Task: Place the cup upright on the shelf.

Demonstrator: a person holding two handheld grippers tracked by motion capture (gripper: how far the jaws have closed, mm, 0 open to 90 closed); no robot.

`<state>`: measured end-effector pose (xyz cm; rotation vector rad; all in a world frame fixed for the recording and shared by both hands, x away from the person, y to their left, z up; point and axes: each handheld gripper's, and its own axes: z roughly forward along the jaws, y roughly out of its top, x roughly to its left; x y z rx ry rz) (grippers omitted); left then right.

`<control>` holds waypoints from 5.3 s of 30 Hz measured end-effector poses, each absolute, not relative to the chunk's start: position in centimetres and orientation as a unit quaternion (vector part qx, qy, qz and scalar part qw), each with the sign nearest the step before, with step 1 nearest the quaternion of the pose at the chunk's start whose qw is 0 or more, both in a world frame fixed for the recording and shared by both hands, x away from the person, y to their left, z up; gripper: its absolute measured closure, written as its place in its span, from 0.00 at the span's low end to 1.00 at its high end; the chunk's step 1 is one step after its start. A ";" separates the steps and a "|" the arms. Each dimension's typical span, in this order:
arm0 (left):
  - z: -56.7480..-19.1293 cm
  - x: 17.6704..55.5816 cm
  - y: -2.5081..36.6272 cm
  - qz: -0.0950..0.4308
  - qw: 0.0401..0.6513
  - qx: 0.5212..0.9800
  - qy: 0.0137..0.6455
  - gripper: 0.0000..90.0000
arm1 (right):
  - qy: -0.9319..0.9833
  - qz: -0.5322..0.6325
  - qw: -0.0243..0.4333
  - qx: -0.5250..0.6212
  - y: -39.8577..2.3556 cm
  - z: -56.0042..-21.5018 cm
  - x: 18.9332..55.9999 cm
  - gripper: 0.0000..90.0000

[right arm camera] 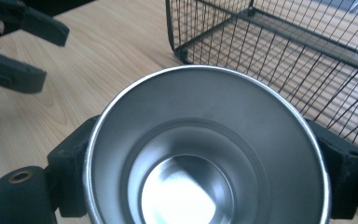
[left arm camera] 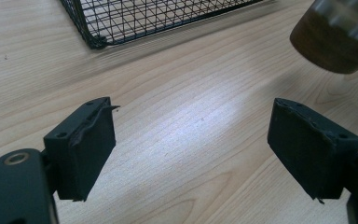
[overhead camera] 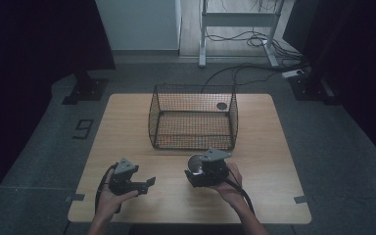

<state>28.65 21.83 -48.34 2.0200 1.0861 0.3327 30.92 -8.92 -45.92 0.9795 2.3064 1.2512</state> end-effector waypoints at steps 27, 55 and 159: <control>-48.2 28.6 21.9 0.131 0.401 0.800 0.427 0.17 | 0.804 0.467 0.177 0.323 -9.0 -40.4 32.6 0.15; -48.0 28.6 22.4 0.131 0.406 0.794 0.432 0.17 | 0.798 0.472 0.178 0.329 -8.6 -37.5 35.7 0.15; -47.5 28.6 23.8 0.133 0.420 0.781 0.442 0.17 | 0.790 0.408 0.185 0.419 -8.2 -39.1 49.3 0.15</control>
